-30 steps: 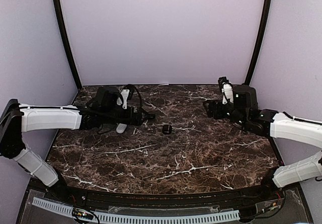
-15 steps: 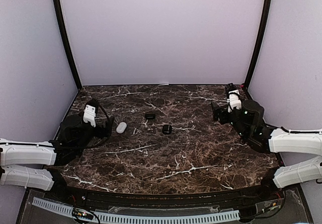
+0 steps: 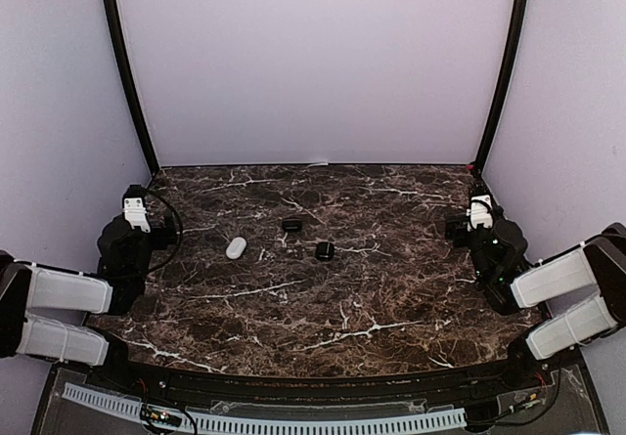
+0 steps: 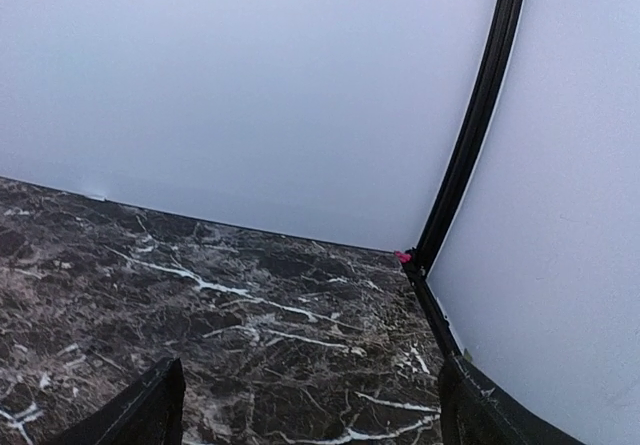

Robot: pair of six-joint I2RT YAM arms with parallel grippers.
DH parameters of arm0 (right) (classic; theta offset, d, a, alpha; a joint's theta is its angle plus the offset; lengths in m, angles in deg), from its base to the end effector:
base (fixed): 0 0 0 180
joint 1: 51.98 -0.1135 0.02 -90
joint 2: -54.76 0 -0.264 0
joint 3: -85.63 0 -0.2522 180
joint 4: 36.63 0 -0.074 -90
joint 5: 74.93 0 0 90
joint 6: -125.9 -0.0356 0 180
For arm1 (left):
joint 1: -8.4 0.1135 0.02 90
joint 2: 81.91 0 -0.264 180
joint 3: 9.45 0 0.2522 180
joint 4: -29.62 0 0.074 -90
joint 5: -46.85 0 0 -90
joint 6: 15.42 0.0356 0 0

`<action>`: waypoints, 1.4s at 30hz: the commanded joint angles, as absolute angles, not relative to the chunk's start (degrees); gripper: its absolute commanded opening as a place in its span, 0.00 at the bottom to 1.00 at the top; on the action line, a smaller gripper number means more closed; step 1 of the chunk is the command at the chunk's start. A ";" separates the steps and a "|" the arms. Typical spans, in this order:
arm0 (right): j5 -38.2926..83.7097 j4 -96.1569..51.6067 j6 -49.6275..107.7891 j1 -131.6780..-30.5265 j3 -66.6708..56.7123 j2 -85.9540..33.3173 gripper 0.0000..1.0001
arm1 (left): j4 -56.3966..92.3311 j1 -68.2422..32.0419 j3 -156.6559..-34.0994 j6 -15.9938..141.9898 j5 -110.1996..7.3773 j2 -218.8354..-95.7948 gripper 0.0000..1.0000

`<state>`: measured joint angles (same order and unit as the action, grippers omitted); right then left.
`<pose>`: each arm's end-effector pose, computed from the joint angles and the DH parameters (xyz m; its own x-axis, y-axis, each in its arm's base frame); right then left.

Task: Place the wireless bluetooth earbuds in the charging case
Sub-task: Reset both arms

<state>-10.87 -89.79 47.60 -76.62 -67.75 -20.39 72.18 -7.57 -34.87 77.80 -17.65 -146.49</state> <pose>0.2110 0.0797 0.1883 0.0675 -0.1697 -0.9832 0.0358 0.9852 -0.1675 0.2044 -0.0425 0.1990 0.0477 0.0391 -0.9981 -0.1678 0.9854 0.0306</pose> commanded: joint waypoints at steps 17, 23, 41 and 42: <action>-3.34 -105.19 48.46 -66.72 -71.56 -30.39 0.87 | 90.15 2.58 -37.80 81.10 -34.46 -168.61 0.99; 9.30 -111.06 41.50 -58.49 -76.28 -31.81 0.83 | 94.70 6.54 -35.73 77.54 -39.80 -170.03 0.99; 13.87 -103.33 38.75 -54.89 -70.51 -33.33 0.99 | 96.75 8.01 -35.60 76.85 -42.36 -172.24 0.99; 12.94 -103.37 38.25 -54.93 -70.52 -33.31 0.99 | 96.61 7.97 -35.60 76.78 -42.37 -172.17 0.99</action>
<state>13.40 -102.35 39.62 -55.18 -71.01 -33.66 94.49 7.56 -35.70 77.12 -41.89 -172.23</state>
